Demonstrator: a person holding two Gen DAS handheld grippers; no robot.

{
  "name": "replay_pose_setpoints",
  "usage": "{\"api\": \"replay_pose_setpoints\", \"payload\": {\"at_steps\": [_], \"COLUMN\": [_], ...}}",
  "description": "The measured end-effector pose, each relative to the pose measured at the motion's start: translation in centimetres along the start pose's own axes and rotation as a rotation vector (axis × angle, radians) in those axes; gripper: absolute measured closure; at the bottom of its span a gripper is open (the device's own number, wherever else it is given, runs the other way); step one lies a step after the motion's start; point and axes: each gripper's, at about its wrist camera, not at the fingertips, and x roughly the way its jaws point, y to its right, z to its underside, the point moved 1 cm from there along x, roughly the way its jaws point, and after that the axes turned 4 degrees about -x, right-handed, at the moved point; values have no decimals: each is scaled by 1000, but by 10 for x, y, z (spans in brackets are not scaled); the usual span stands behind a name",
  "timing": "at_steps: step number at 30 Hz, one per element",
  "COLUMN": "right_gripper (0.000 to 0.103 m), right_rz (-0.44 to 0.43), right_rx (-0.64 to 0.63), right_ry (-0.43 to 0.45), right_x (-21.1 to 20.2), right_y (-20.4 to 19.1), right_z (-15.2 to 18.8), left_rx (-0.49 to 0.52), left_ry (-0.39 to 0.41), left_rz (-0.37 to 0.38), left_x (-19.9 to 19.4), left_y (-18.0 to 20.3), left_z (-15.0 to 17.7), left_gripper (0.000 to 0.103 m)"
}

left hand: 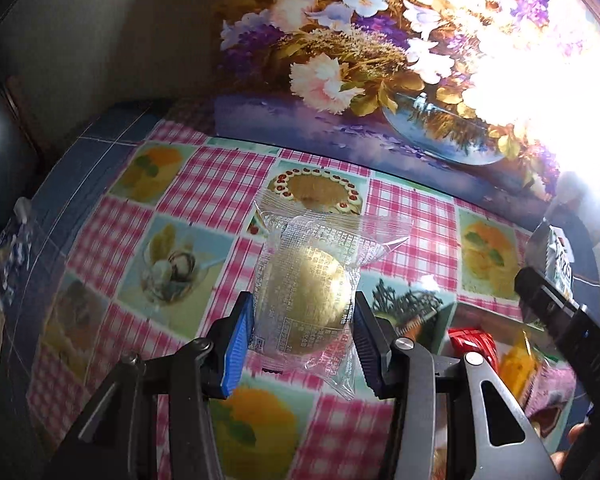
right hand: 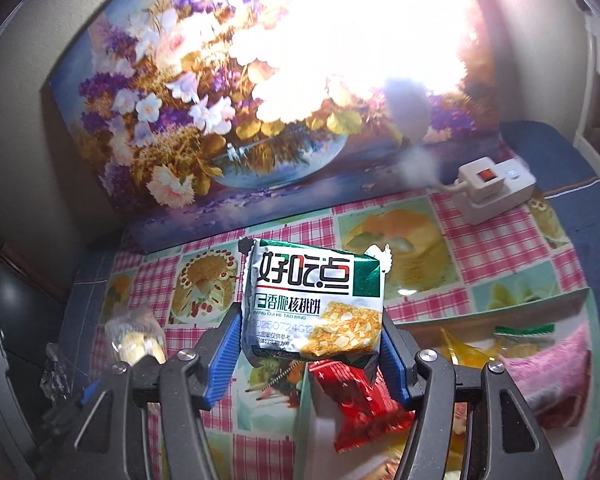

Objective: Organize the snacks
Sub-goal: 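Carry the biscuit pack and bun into the white tray and open both tools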

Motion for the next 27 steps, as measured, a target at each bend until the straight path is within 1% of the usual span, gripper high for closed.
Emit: {"api": "replay_pose_setpoints", "payload": {"at_steps": [3, 7, 15, 27], "right_gripper": [38, 38, 38, 38], "right_rz": [7, 12, 59, 112], "right_rx": [11, 43, 76, -6], "right_ry": [15, 30, 25, 35], "right_x": [-17, -36, -64, -99], "right_y": [5, 16, 39, 34], "right_z": [-4, 0, 19, 50], "left_rx": [-5, 2, 28, 83], "left_ry": [21, 48, 53, 35], "left_rz": [2, 3, 38, 81], "left_x": [-15, -33, -54, -68], "left_y": [-2, -3, 9, 35], "left_z": [8, 19, 45, 84], "left_gripper": [53, 53, 53, 53]}}
